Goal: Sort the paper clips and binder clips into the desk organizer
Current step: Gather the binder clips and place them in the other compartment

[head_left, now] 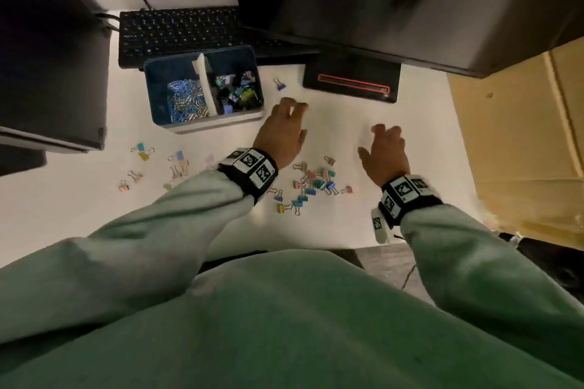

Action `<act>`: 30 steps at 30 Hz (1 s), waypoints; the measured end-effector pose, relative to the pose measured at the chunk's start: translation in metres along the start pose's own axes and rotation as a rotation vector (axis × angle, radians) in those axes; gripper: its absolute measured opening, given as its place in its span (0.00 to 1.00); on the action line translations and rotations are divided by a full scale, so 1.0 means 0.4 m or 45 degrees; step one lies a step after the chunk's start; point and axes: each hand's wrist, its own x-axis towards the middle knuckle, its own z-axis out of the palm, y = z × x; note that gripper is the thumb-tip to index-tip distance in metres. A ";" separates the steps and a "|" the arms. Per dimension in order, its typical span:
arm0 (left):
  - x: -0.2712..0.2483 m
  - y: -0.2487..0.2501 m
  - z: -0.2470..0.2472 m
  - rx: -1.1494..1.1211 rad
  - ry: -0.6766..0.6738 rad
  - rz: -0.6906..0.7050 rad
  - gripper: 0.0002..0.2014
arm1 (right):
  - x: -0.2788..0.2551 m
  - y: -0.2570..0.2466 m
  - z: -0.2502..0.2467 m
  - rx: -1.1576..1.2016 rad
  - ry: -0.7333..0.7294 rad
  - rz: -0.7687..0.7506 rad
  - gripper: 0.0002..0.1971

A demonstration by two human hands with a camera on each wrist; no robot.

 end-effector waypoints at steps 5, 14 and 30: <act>0.140 0.008 0.088 0.313 -0.210 -0.210 0.35 | -0.038 0.116 0.064 0.042 -0.073 0.330 0.28; 0.015 -0.045 0.118 0.265 -0.243 0.007 0.31 | -0.081 -0.049 0.128 0.086 -0.200 -0.322 0.36; -0.170 -0.072 0.132 -0.784 -0.078 -0.483 0.12 | -0.062 -0.195 0.171 0.177 -0.407 -0.479 0.16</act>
